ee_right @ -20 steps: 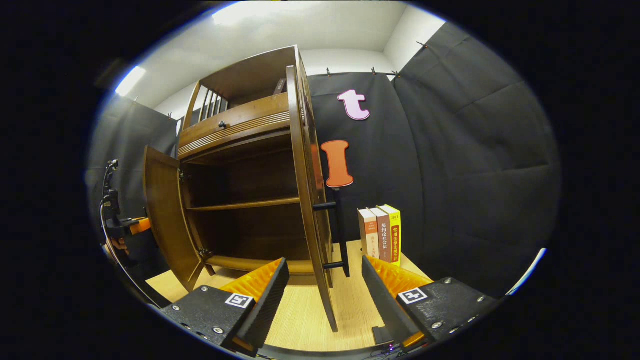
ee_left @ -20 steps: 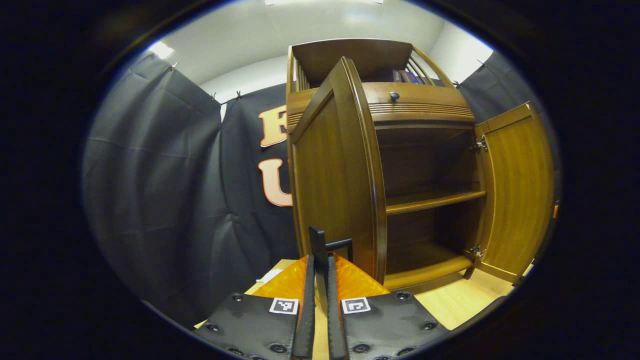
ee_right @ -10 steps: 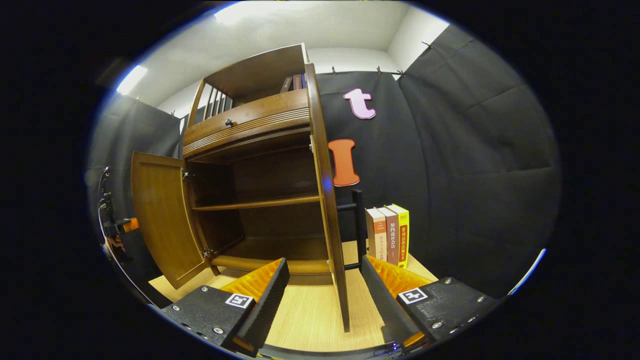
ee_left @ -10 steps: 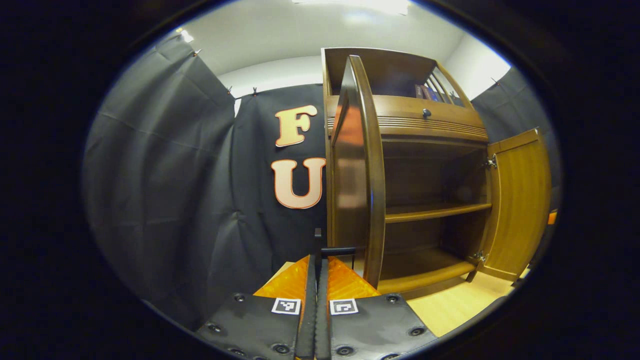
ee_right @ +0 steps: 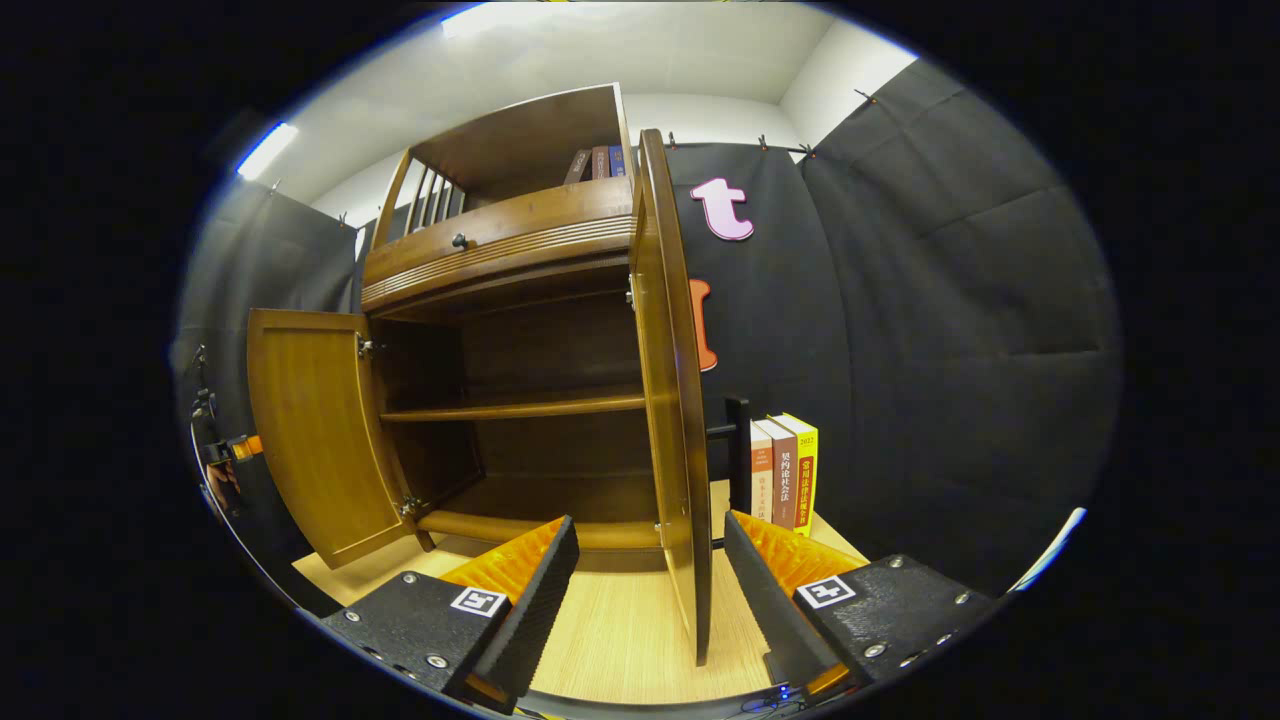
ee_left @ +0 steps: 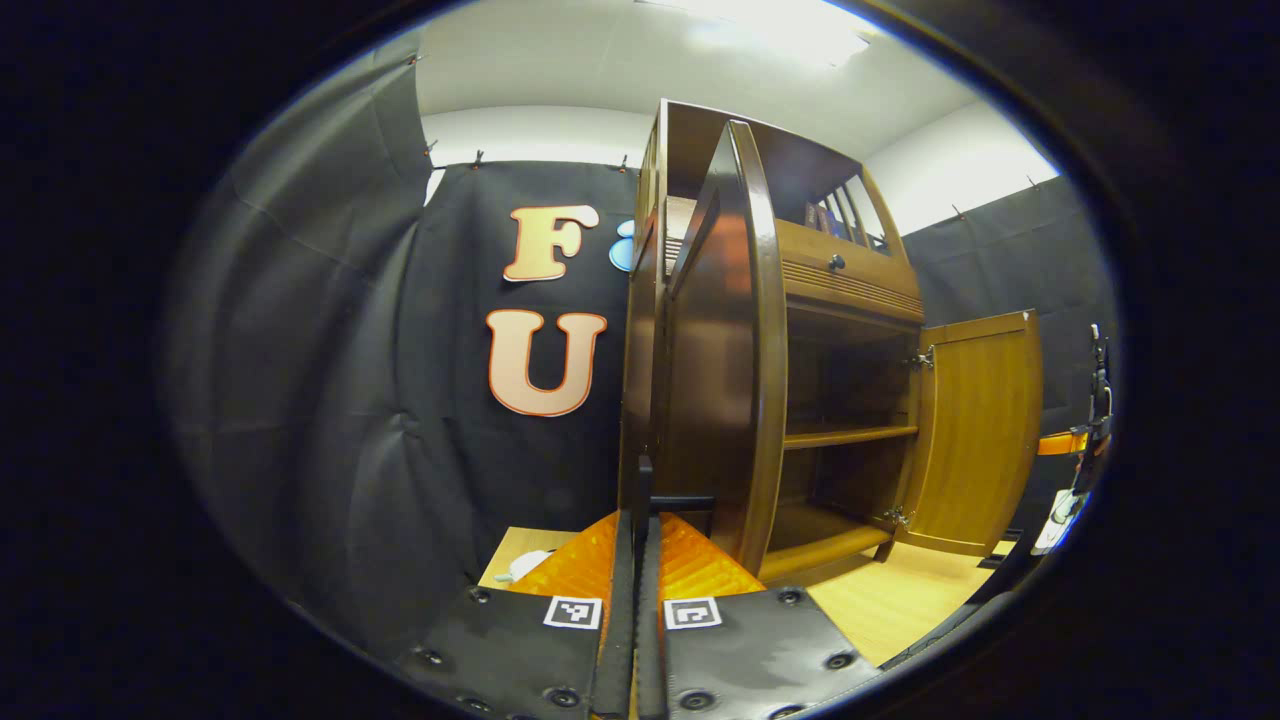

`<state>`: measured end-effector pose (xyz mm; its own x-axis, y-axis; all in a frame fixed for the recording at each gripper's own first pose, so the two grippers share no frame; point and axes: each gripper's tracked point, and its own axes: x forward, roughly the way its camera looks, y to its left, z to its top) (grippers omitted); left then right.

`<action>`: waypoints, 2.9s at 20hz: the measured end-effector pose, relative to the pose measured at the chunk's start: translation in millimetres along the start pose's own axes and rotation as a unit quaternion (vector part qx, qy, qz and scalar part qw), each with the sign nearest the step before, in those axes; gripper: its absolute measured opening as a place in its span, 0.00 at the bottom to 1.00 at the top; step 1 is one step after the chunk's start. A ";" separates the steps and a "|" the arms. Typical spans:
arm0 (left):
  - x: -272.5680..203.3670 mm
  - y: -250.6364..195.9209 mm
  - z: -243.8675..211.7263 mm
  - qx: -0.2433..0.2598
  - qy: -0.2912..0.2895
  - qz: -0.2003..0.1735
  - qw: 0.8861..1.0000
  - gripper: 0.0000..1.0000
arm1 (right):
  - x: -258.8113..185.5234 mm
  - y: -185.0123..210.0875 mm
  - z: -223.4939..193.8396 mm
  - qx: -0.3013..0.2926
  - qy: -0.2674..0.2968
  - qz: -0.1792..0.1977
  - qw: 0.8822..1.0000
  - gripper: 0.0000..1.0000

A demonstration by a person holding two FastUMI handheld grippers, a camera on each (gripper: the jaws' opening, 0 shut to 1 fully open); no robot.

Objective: Open the right door of the double-door shoe cabinet with the right hand, and open the left door with the left hand.

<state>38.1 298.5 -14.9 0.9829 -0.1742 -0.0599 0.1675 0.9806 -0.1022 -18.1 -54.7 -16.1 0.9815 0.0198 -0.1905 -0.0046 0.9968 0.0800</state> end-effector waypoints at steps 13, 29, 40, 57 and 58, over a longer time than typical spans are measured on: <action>-76.5 2.5 -30.9 -0.069 0.033 0.001 0.997 0.10 | 4.7 13.7 22.1 -0.022 0.001 0.020 1.000 0.90; 8.0 -191.7 7.8 0.025 -0.017 0.138 0.990 0.16 | 10.4 -0.4 -2.2 -0.031 0.008 0.032 0.999 0.96; 26.1 -183.8 -20.8 -0.015 0.026 0.172 0.985 0.97 | 14.6 -12.8 -2.8 -0.012 0.014 0.036 0.999 0.91; 18.1 -178.3 -9.3 0.052 0.010 0.170 0.984 0.94 | 20.6 -14.6 7.5 -0.008 -0.004 0.030 1.000 0.84; 17.5 -179.7 -7.8 0.055 0.009 0.168 0.984 0.94 | 21.4 -15.1 7.8 -0.008 -0.004 0.030 1.000 0.98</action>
<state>24.6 118.5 -5.3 0.9828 0.1616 -0.0896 -0.1591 0.9866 0.0351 4.5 -70.0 -13.7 0.9809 0.0784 -0.1782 -0.0660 0.9950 0.0744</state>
